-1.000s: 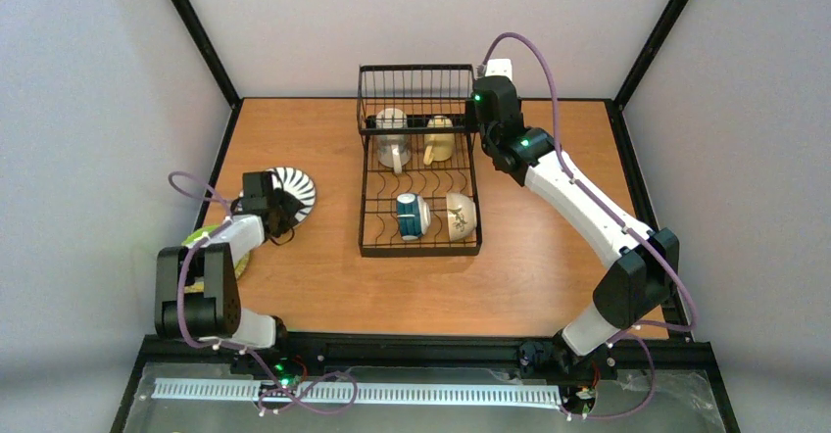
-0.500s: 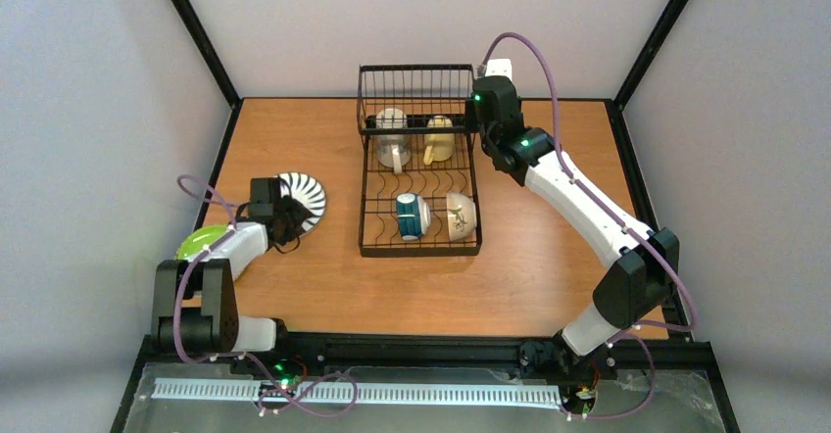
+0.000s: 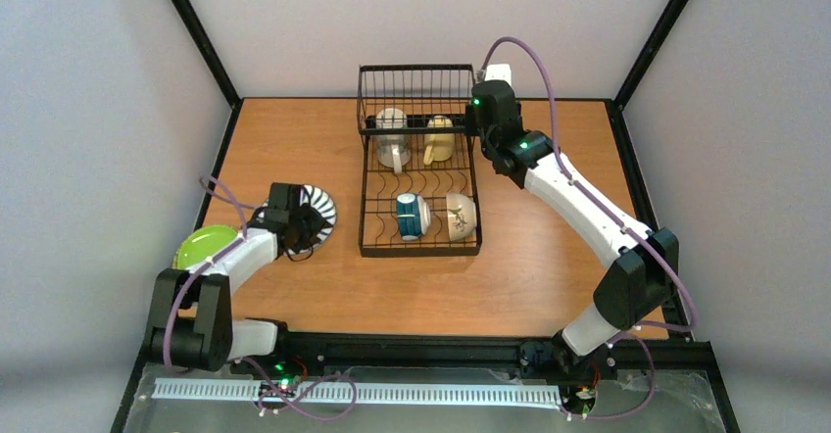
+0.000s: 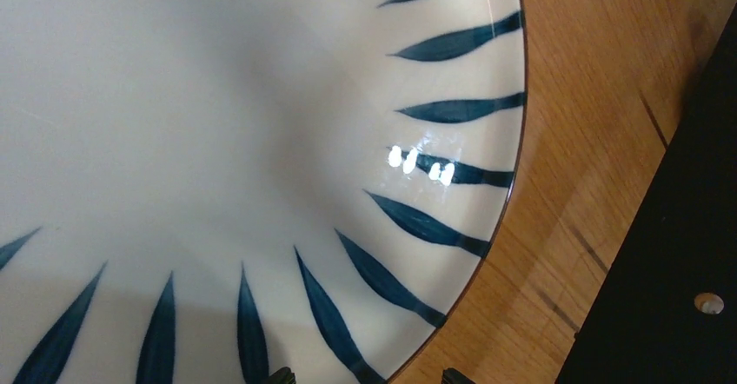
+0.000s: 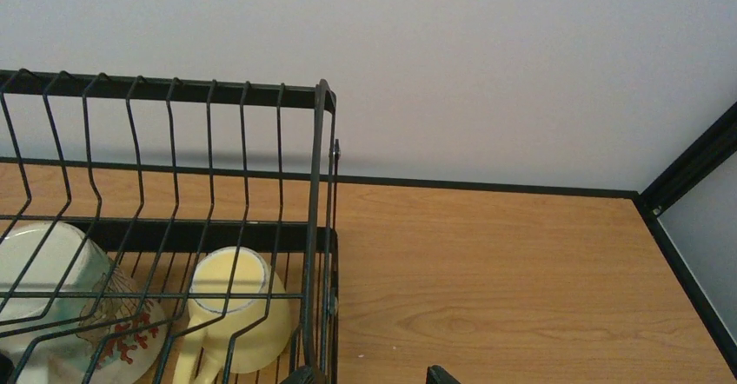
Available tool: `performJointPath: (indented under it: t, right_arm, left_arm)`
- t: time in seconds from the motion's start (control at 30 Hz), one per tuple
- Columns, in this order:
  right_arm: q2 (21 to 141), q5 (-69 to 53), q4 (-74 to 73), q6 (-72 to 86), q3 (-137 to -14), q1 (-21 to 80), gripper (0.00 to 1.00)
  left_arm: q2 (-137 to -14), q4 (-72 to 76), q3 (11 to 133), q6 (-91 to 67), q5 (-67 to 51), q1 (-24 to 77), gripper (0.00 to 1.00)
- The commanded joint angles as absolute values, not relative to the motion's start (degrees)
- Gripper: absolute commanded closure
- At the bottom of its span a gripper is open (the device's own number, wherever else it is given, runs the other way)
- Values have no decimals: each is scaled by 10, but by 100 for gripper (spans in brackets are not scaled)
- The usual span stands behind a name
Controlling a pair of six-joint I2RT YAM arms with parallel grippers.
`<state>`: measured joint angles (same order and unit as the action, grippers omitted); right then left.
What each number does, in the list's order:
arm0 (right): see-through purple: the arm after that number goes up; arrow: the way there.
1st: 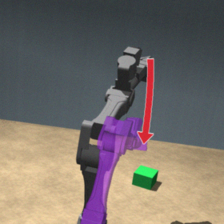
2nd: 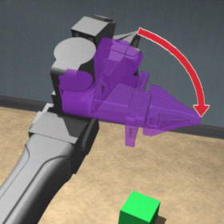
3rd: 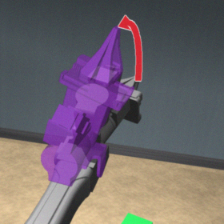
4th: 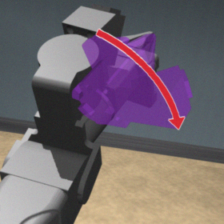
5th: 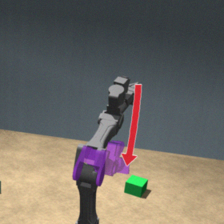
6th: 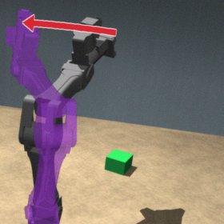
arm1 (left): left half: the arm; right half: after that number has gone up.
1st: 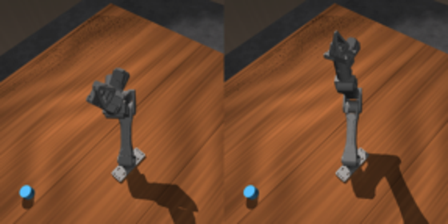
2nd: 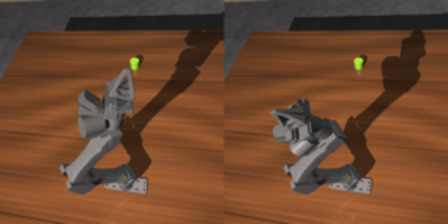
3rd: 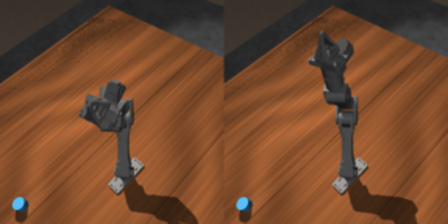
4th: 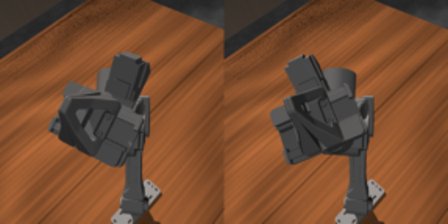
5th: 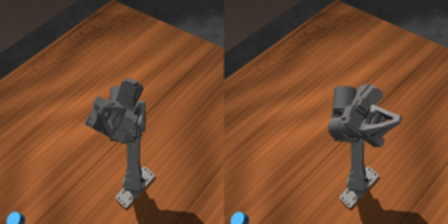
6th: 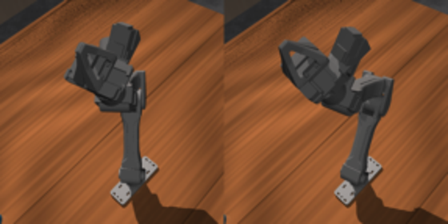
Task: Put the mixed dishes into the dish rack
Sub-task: Move the plate to the center of the board.
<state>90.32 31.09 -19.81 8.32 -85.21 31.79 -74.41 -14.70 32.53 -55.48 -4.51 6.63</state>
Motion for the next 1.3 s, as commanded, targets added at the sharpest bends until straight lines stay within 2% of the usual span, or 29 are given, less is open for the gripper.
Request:
performJointPath:
  t: [0.0, 0.33, 0.97, 1.27]
  right_arm:
    - [887, 314, -199, 95, -842, 311, 25]
    - [882, 315, -202, 94, -838, 310, 25]
    - [873, 296, -199, 92, -835, 310, 25]
    - [855, 269, -188, 70, -838, 311, 25]
  left_arm:
    - [-747, -251, 282, -569, -58, 86, 3]
    - [-756, -247, 290, -606, -53, 169, 3]
    - [-695, -309, 329, -626, -1, 170, 2]
    - [-585, -353, 357, -680, 47, 170, 2]
